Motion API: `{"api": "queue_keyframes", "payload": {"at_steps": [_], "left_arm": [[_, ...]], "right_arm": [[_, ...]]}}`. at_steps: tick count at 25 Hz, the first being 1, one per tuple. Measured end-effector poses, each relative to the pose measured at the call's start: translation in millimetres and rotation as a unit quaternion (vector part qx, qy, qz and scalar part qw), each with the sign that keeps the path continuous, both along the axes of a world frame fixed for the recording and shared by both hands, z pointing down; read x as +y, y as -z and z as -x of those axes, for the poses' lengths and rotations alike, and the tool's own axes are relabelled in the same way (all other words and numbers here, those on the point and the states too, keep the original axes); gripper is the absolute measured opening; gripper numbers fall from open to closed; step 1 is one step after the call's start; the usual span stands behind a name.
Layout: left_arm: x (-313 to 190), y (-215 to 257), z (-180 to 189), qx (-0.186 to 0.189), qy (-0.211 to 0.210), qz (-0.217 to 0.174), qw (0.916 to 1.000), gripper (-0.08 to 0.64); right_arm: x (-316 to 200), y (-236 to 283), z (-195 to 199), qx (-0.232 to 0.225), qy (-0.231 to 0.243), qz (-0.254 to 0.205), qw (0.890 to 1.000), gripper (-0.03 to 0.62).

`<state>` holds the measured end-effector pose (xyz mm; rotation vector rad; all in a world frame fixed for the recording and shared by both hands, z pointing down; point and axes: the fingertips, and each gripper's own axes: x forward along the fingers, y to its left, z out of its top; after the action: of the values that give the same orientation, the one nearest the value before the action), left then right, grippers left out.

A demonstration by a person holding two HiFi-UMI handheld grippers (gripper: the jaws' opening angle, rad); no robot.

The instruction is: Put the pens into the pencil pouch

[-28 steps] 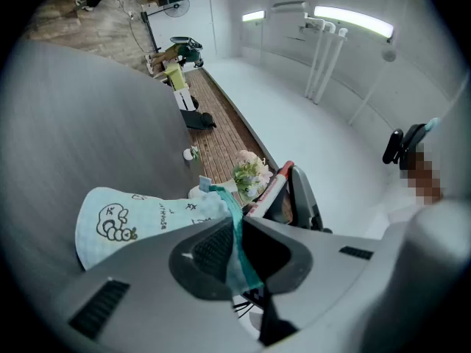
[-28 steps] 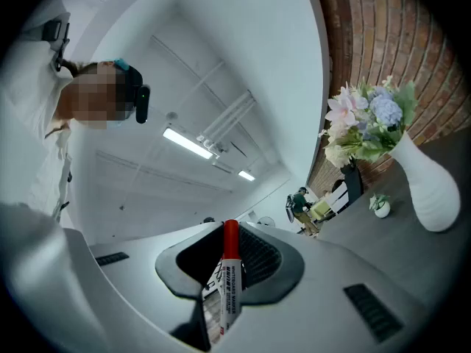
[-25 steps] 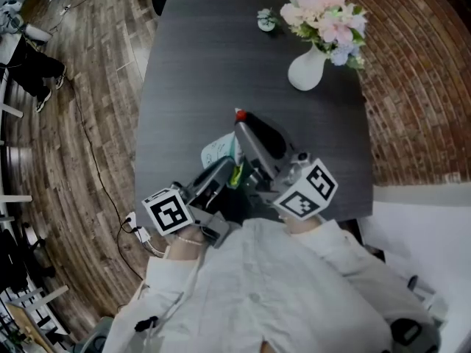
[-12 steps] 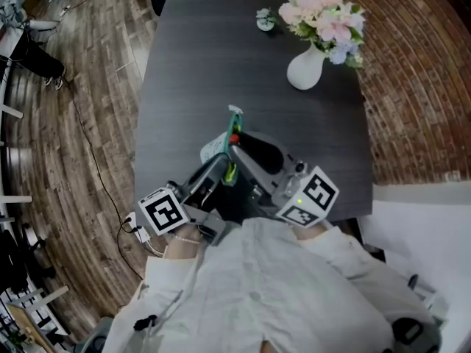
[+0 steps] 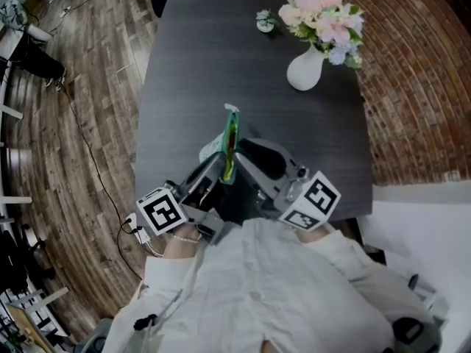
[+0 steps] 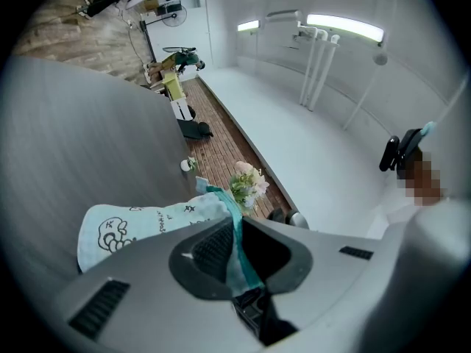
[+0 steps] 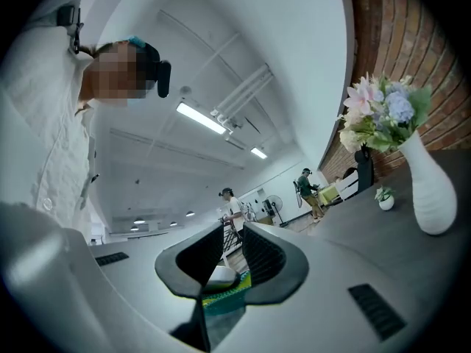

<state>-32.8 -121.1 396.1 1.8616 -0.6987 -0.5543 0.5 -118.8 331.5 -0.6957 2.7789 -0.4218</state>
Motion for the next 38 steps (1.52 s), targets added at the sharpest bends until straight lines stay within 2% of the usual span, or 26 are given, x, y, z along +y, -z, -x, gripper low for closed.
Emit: {"api": "queue_keyframes", "payload": {"at_steps": [10,12,14,18,25,27,31,33,34,38], "left_arm": [[0.1,0.9,5.9,-0.011,0.005,-0.003,0.9999,0.040],[-0.4,1.3,8.0,-0.025,0.005,-0.009,0.9996,0.040],[-1.7,1.7,9.5,-0.056,0.001,-0.022,0.9982,0.040],[-2.3,2.0,14.9,-0.145,-0.012,-0.055,0.9878,0.040],[-10.2,7.7,38.6,-0.213,0.006,-0.082,0.9736,0.040],[-11.8,6.8,42.7,-0.245,0.002,-0.094,0.9649,0.040],[-11.4,-9.6,36.7,-0.320,-0.032,-0.115,0.9399,0.040],[-9.5,-16.9,30.1,-0.336,-0.047,-0.119,0.9333,0.040],[-8.4,-20.0,26.3,-0.336,-0.053,-0.119,0.9329,0.040],[-5.2,-31.7,9.4,-0.321,-0.074,-0.111,0.9378,0.040]], "right_arm": [[-0.5,-5.3,-4.5,0.000,-0.007,0.014,1.000,0.061],[-0.5,-7.0,-3.4,0.002,-0.003,0.018,1.000,0.061],[-1.7,-7.9,-3.0,0.004,0.001,0.019,1.000,0.061],[-2.8,-9.6,-5.4,0.010,-0.003,0.019,1.000,0.061],[-1.5,-16.7,-10.2,0.021,0.004,0.033,0.999,0.061],[-1.3,-20.2,-12.2,0.035,0.007,0.038,0.999,0.060],[-2.3,-27.9,-20.2,0.070,0.018,0.048,0.996,0.040],[-0.6,-29.6,-22.6,0.084,0.035,0.049,0.995,0.037],[0.5,-30.6,-24.1,0.091,0.043,0.052,0.994,0.037],[2.2,-35.3,-29.5,0.131,0.053,0.066,0.988,0.029]]}}
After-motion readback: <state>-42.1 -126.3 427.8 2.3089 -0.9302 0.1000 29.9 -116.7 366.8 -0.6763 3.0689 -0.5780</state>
